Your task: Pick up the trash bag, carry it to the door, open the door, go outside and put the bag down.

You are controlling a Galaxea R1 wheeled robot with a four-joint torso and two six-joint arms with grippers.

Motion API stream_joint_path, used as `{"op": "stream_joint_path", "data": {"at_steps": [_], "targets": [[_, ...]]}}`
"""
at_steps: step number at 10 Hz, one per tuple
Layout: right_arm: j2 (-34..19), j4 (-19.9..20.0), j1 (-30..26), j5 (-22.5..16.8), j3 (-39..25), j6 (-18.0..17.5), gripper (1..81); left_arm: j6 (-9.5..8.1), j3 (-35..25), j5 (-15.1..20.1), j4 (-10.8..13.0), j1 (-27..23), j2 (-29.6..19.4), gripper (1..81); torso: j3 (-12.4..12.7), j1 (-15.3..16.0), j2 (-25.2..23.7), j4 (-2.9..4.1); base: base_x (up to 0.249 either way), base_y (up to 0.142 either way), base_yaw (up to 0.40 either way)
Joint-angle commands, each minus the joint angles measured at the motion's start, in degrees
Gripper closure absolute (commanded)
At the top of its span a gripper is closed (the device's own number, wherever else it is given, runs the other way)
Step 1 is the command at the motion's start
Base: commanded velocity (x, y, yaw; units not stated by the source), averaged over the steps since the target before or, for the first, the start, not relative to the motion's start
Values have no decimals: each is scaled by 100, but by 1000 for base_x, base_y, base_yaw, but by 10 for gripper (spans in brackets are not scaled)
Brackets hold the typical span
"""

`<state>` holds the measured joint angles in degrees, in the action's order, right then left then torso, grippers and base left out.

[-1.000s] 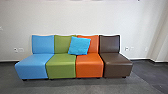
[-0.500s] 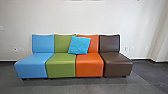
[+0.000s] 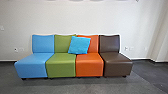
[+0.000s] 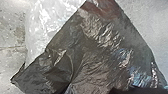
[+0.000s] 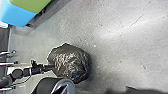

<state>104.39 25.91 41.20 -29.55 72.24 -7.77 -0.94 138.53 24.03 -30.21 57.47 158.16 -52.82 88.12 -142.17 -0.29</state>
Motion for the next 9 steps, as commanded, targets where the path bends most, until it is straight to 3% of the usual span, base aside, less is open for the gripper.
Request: {"op": "stream_joint_path", "data": {"at_steps": [1, 2, 3, 5, 8, 9], "targets": [[-161, 169, -599, -235, -71, -6, 10, -3, -19, 304, -82, -741, -30, 10, -527, 0, 0, 0, 0, 0, 0], [-161, 169, -582, -227, -63, 3, 10, -3, 68, 261, -107, -749, -3, 10, -706, 2, -2, 0, 0, 0, 0], [-152, 169, -573, -227, -62, 3, 10, -3, 182, 121, -125, -784, 23, 10, -360, 4, -2, 0, 0, 0, 0], [-152, 169, -530, -227, -62, 3, 10, -3, 384, -477, -91, -794, 224, 10, -583, 9, 0, 0, 0, 0, 0], [-117, 169, -521, -227, -89, -6, 10, 41, 772, -557, -99, -802, 586, 10, -618, 11, 0, 0, 0, 0, 0], [-73, 169, -520, -235, -80, 3, 10, 50, 745, -557, -99, -828, 647, 10, -876, 11, 0, 0, 0, 0, 0]]}}
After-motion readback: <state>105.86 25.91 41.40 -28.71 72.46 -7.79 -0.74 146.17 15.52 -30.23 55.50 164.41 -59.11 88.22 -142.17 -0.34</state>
